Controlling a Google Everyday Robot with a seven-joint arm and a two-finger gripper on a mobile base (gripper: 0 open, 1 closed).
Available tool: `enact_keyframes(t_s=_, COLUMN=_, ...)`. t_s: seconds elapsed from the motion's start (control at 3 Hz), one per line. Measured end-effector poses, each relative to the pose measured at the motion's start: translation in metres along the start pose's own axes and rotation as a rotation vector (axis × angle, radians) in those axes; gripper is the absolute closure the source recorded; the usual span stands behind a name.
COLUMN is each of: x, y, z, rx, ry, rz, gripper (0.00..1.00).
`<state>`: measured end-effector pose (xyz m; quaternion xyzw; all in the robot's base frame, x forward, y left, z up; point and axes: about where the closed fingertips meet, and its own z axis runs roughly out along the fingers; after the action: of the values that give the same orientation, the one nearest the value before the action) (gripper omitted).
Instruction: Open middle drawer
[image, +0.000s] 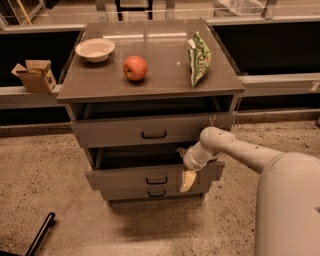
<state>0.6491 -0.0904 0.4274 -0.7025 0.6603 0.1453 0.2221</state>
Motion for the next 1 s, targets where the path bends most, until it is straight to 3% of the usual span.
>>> enact_keyframes(t_s=0.33, x=-0.001, y=0.020, z=-0.007, rx=-0.048, ry=0.004, rz=-0.016, gripper=0.16)
enact_keyframes(t_s=0.67, x=-0.010, y=0.051, z=-0.022, rx=-0.117, ry=-0.005, rz=-0.067, gripper=0.39)
enact_keyframes(t_s=1.0, x=-0.013, y=0.089, z=-0.026, rx=-0.223, ry=-0.025, rz=-0.108, gripper=0.55)
